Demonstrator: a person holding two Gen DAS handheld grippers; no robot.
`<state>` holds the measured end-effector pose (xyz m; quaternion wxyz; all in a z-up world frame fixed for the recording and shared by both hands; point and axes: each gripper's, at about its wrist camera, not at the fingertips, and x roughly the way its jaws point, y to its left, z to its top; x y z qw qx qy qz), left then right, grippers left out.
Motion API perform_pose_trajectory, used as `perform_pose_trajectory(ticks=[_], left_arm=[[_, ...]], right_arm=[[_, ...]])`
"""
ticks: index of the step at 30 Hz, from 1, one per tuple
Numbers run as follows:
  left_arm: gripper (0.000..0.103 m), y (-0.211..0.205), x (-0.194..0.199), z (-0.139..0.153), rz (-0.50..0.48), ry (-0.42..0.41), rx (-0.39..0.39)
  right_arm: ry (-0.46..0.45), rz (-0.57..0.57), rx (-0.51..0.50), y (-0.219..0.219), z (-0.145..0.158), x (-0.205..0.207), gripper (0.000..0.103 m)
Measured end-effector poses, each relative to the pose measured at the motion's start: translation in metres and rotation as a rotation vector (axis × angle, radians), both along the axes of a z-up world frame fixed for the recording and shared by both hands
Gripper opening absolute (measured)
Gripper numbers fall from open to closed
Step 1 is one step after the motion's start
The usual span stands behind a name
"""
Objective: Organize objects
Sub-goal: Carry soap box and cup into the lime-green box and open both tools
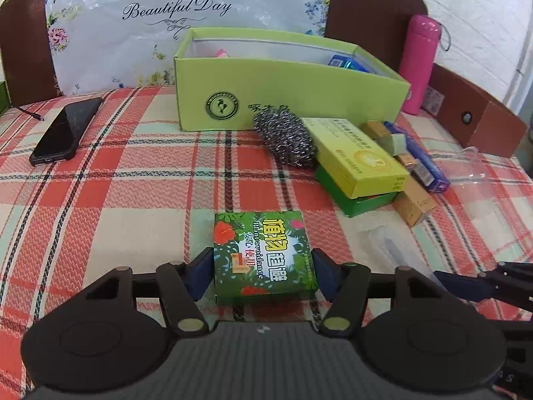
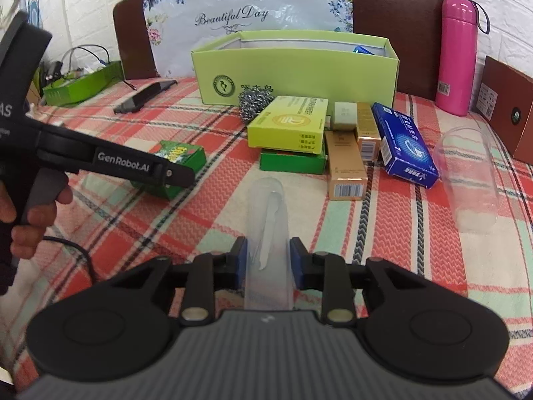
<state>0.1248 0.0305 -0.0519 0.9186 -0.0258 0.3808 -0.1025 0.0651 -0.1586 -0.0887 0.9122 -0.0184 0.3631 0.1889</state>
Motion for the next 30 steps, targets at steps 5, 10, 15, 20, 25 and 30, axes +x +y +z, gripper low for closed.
perform_pose_trajectory(ticks=[5, 10, 15, 20, 25, 30], left_arm=[[0.065, 0.001, -0.004, 0.032, -0.036, -0.079, -0.046], [0.065, 0.001, 0.011, 0.071, -0.060, -0.165, -0.111], [0.065, -0.001, 0.046, 0.103, -0.049, -0.220, -0.145], [0.065, 0.002, 0.099, 0.124, 0.018, -0.264, -0.150], [0.065, 0.007, 0.146, 0.124, 0.081, -0.275, -0.144], [0.065, 0.011, 0.179, 0.105, 0.098, -0.224, -0.161]], right_arm=[[-0.046, 0.019, 0.072, -0.007, 0.030, 0.006, 0.027], [-0.113, 0.032, 0.120, -0.010, 0.065, 0.034, 0.027], [-0.190, 0.036, 0.121, -0.007, 0.096, 0.078, 0.027], [-0.268, 0.027, 0.075, 0.002, 0.118, 0.136, 0.027], [-0.305, 0.015, 0.055, 0.008, 0.118, 0.192, 0.027], [-0.296, 0.020, 0.000, 0.019, 0.093, 0.228, 0.027]])
